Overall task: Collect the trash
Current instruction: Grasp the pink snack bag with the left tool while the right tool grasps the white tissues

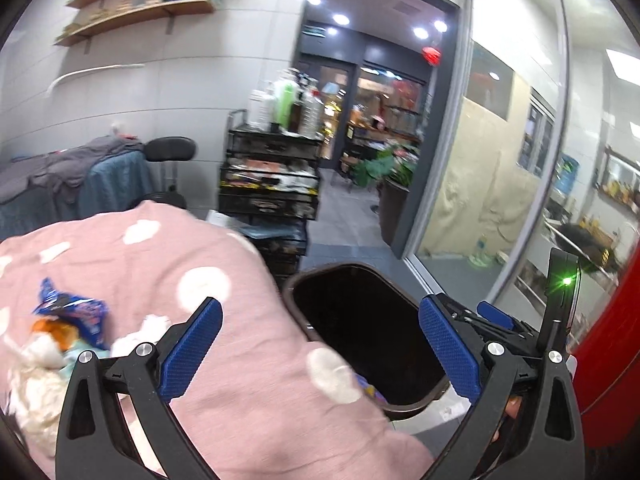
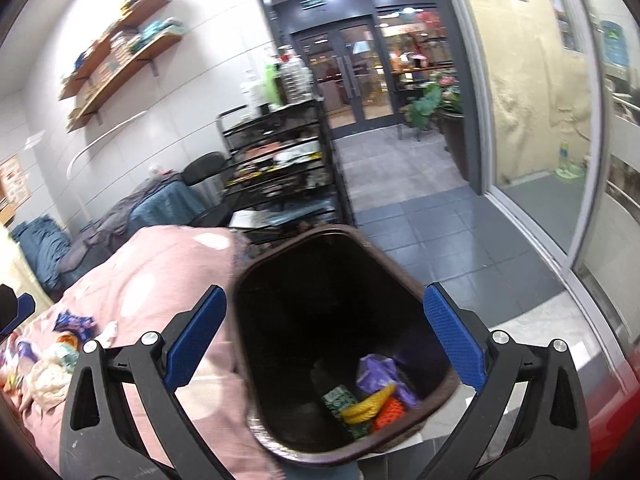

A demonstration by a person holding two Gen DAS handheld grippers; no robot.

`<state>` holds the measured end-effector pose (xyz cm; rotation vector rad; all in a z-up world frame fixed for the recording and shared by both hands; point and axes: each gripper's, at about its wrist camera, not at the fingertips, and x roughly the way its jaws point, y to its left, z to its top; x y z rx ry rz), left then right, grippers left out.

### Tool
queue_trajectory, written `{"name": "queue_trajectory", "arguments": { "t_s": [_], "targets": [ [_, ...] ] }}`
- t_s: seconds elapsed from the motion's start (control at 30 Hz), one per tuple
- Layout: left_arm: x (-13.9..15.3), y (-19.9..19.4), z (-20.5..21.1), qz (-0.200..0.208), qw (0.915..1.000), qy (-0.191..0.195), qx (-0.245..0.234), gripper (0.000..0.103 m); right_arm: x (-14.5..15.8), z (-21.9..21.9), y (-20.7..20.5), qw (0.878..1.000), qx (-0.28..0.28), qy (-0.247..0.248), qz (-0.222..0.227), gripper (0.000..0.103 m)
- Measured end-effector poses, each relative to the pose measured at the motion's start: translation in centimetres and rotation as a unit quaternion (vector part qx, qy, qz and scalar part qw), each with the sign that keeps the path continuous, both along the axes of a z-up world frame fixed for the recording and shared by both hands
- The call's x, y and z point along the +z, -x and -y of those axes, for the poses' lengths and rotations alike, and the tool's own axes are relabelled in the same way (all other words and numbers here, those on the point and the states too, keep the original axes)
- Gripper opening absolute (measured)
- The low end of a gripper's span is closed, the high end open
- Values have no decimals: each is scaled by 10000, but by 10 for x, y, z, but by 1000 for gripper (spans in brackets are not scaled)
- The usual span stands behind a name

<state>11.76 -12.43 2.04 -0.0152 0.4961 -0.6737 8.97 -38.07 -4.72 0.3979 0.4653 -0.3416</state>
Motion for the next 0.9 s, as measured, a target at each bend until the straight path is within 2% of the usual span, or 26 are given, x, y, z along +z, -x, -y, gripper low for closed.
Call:
{"name": "queue_trajectory", "arguments": {
  "t_s": [0.3,0.5,0.63,0.73,0.9],
  "targets": [
    [-6,2,-69,59,9943,-120,1061,98,20,-66,-28,9925,1197,245,102,97],
    [-13,0,-113,-16,9855,-332,1662,98,27,-120,-50,9779,2059,365,12,97],
    [-24,-2,-154,-290,9793,-329,1974,98,28,-160,-65,9631,2653,411,-181,97],
    [-36,0,-185,-511,9721,-366,2258,98,27,-187,-71,9517,3031,401,-269,97],
    [-51,11,-239,-746,9549,-376,2848,98,21,-229,-74,9353,3494,385,-411,97]
  ]
}}
